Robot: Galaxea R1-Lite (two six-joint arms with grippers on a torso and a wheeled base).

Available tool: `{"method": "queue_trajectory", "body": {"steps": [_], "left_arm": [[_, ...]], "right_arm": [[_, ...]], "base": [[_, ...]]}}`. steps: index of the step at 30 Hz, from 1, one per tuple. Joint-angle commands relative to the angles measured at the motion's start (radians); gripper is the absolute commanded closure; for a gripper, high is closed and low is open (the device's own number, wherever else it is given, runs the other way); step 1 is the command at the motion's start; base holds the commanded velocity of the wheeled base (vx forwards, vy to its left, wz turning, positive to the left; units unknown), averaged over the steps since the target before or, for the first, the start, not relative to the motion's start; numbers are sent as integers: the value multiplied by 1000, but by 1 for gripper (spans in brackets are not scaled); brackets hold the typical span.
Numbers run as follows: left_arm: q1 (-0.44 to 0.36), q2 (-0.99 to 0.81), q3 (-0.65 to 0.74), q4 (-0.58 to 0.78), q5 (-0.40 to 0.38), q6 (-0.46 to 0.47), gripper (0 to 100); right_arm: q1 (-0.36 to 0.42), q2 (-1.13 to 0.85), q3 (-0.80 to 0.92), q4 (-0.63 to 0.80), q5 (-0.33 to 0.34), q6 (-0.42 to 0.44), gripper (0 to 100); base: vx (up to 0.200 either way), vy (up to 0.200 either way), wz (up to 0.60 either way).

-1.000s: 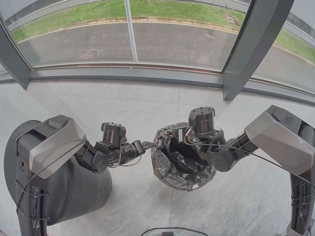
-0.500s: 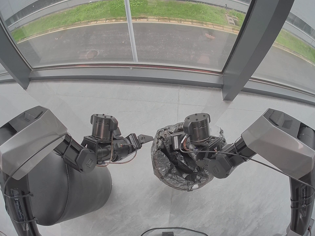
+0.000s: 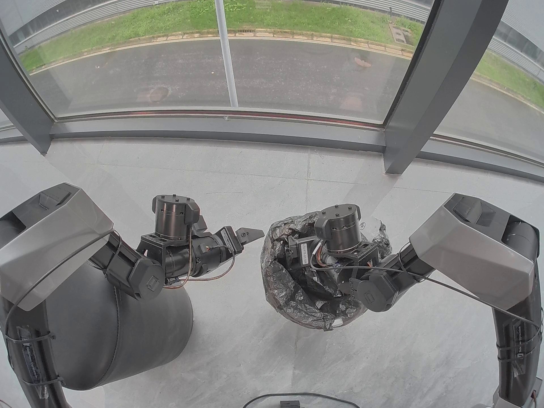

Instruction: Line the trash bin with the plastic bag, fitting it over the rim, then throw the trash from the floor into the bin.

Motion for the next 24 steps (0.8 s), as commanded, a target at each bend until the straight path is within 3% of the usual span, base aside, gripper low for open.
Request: {"method": "queue_trajectory", "body": {"steps": [1, 24], "left_arm": [[0, 11, -1, -2, 0, 1, 0], [-3, 20, 0, -2, 3, 1, 0]], "right_arm": [[-16, 21, -7, -1, 2, -2, 0], [-27, 115, -55, -1, 2, -7, 0]], "base": [[0, 0, 0], [0, 0, 0]]}}
